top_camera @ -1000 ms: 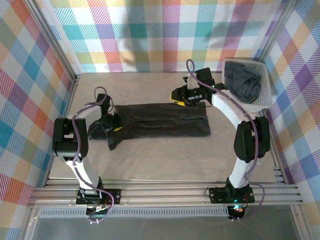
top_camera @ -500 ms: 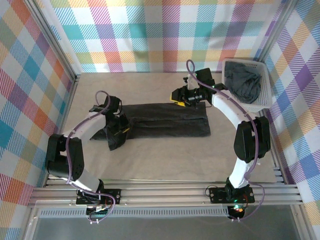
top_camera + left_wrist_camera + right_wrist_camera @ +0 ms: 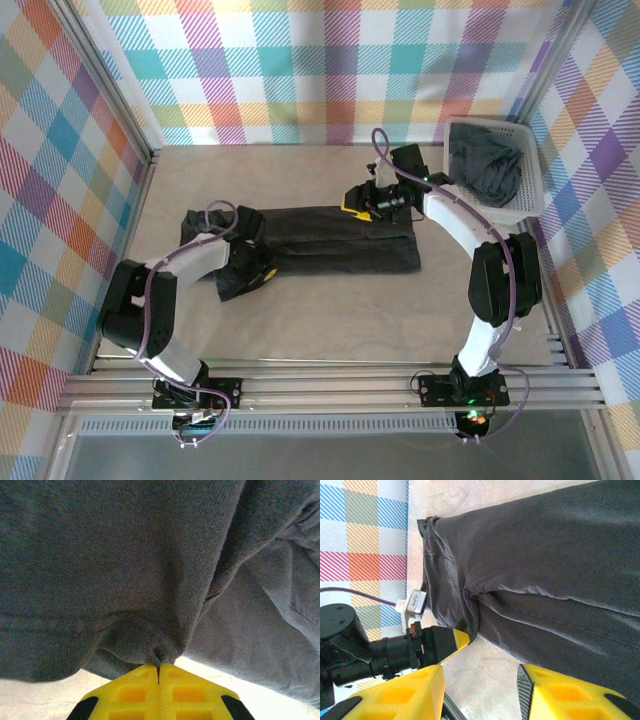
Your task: Fold and stack the t-shirts
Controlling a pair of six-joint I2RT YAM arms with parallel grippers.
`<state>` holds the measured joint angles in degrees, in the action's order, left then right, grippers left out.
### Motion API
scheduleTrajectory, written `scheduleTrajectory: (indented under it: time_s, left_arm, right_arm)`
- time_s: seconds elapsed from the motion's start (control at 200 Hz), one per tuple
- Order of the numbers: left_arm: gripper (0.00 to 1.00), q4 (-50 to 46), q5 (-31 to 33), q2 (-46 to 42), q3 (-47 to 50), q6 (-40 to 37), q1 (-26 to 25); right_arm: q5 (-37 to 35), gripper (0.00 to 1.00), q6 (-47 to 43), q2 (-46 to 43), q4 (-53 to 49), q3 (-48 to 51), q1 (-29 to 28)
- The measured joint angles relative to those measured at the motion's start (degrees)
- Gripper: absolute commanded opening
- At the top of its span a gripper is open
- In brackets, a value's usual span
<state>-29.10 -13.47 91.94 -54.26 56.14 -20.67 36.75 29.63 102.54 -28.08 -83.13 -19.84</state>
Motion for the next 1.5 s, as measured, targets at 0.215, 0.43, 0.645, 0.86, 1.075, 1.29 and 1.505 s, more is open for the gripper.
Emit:
scheduleTrajectory:
  time_s: [0.215,0.43,0.645,0.86,1.075,1.29,1.505]
  left_arm:
    - [0.37,0.66,-0.28,3.15,-1.46,2.05,-1.14]
    - [0.56,-4.57,1.16,0.42,-3.76,-0.66,-0.11]
    - [0.39,-8.46,3.78,-7.85,-3.52,-8.63,14.78]
    - [0.15,-7.30,4.26,-5.70,-1.81,-16.24,30.27]
    - [0.21,-4.42,1.62,-1.49,0.24,-18.32,32.06]
    - [0.26,-6.08,1.57,-7.10,5.22,-17.35,30.05]
    - [0.36,-7.37,3.39,-15.52,12.52,-10.95,23.71]
  right_arm:
    - [0.20,0.43,0.00,-0.39,0.13,0.96,0.00]
    - [0.72,0.44,0.02,-0.48,0.28,1.22,0.00]
    - [4.20,0.44,0.63,-0.66,1.86,2.25,-0.55]
    - [8.00,0.44,1.05,-0.66,4.07,2.25,-4.33]
    - [8.98,0.44,1.29,-0.66,4.90,2.25,-6.08]
    - [8.96,0.44,1.27,-0.66,4.90,2.25,-6.03]
    - [8.98,0.44,1.29,-0.59,4.92,2.25,-6.03]
